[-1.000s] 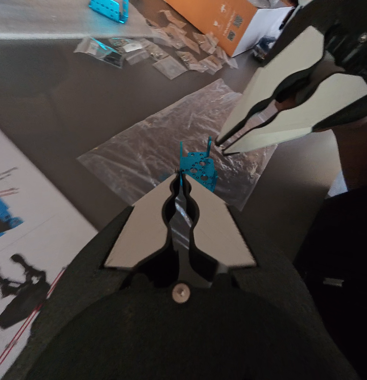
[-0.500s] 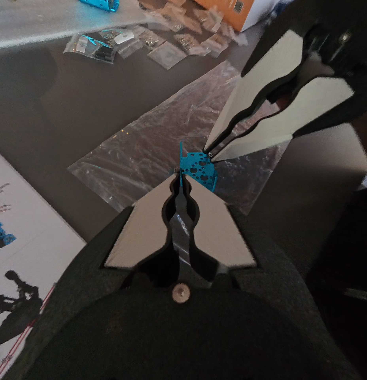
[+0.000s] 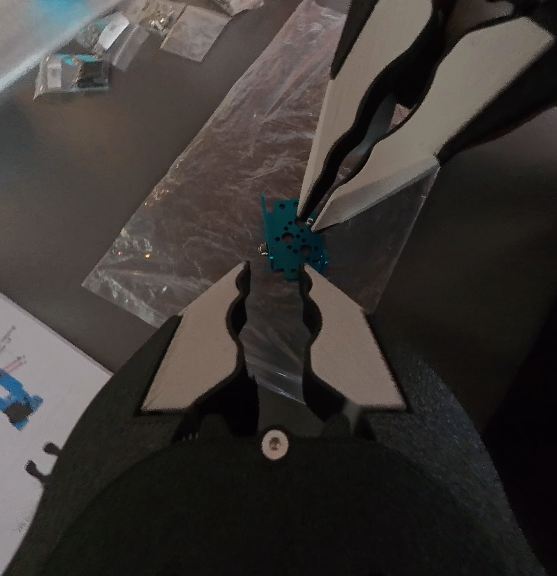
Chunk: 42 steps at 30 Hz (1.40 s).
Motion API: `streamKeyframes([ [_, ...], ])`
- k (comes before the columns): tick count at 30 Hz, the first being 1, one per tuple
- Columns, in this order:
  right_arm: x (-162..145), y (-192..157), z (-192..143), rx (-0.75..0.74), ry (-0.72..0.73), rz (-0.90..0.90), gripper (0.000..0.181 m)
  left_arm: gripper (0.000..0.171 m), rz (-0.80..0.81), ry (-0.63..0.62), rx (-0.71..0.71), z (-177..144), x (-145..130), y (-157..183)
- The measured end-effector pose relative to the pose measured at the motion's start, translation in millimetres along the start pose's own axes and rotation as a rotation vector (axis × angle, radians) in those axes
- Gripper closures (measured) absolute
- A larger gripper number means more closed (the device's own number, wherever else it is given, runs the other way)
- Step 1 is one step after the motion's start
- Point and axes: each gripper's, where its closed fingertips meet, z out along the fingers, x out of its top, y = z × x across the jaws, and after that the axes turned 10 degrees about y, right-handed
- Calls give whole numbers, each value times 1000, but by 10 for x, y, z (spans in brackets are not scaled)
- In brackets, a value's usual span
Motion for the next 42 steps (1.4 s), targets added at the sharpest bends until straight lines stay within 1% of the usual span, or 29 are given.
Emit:
streamKeyframes([
  [3,-18,-2,13,-8,-9,-2,177,141,90,-4,-48,18,42,-21],
  [6,-48,16,35,-25,-27,-5,177,141,154,-43,-108,39,25,-33],
  [10,-82,77,56,-63,-44,1,177,141,202,-83,-255,27,-10,50],
  [14,-166,177,77,-114,-91,-12,177,142,225,-72,-331,12,18,137],
  [20,-158,204,88,-89,-81,22,178,141,240,-48,-392,-50,22,303],
  [22,-117,170,43,-65,-59,25,178,141,291,-33,-392,-59,16,251],
  [25,-26,91,-72,-26,-1,52,177,141,417,-12,-405,-36,2,73],
  [27,15,26,-125,15,45,98,178,129,468,-1,-460,-4,16,28],
  [29,21,-50,-139,67,86,139,177,117,488,38,-559,7,77,95],
  [31,11,-64,-149,78,101,175,177,104,507,60,-644,17,116,173],
  [33,23,-60,-167,71,114,193,177,101,531,61,-666,69,126,189],
  [35,43,-67,-178,70,129,209,177,103,554,41,-679,118,84,205],
  [37,36,-55,-171,59,134,232,177,111,556,33,-703,127,47,248],
  [38,31,-53,-163,59,136,252,177,112,554,42,-699,132,66,256],
  [40,11,-16,-142,42,134,317,177,126,546,72,-680,146,126,251],
  [42,21,-10,-133,40,146,366,177,126,543,67,-670,160,127,243],
])
